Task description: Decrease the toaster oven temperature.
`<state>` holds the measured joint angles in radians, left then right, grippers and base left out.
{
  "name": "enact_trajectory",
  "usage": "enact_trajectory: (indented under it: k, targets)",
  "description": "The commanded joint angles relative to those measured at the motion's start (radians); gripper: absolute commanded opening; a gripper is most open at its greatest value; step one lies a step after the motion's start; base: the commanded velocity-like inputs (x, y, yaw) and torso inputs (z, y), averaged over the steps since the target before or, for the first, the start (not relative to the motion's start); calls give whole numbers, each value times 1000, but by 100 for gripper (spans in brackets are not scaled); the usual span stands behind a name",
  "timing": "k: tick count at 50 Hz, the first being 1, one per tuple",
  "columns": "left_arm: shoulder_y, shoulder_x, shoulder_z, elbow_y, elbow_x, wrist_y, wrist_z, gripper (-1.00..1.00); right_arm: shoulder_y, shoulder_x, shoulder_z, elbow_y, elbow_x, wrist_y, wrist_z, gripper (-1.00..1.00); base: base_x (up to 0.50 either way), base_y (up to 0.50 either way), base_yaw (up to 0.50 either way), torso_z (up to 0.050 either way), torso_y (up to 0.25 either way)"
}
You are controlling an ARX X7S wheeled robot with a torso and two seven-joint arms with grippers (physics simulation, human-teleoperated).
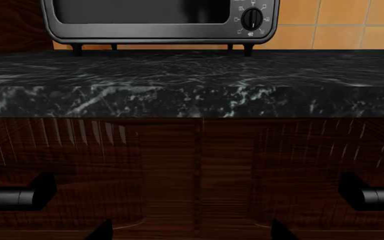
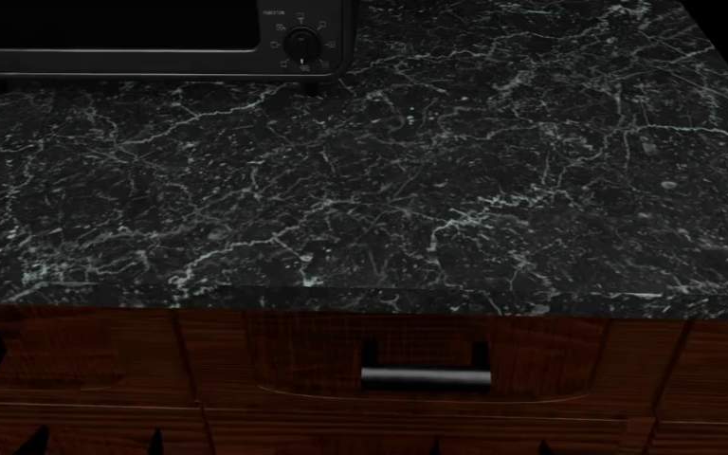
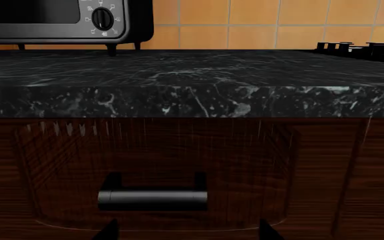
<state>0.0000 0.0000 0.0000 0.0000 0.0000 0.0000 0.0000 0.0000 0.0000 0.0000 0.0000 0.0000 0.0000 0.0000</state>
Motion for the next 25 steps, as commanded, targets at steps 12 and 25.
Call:
enact_trajectory:
  k: [12, 25]
  targets:
    - [8, -45, 46, -6, -48, 10, -51, 100, -11, 43, -63, -14, 27, 13, 50, 100, 0, 0, 0, 0, 0]
    - [14, -65, 61, 25, -71, -5, -88, 100, -21, 65, -94, -36, 47, 17, 75, 100, 0, 0, 0, 0, 0]
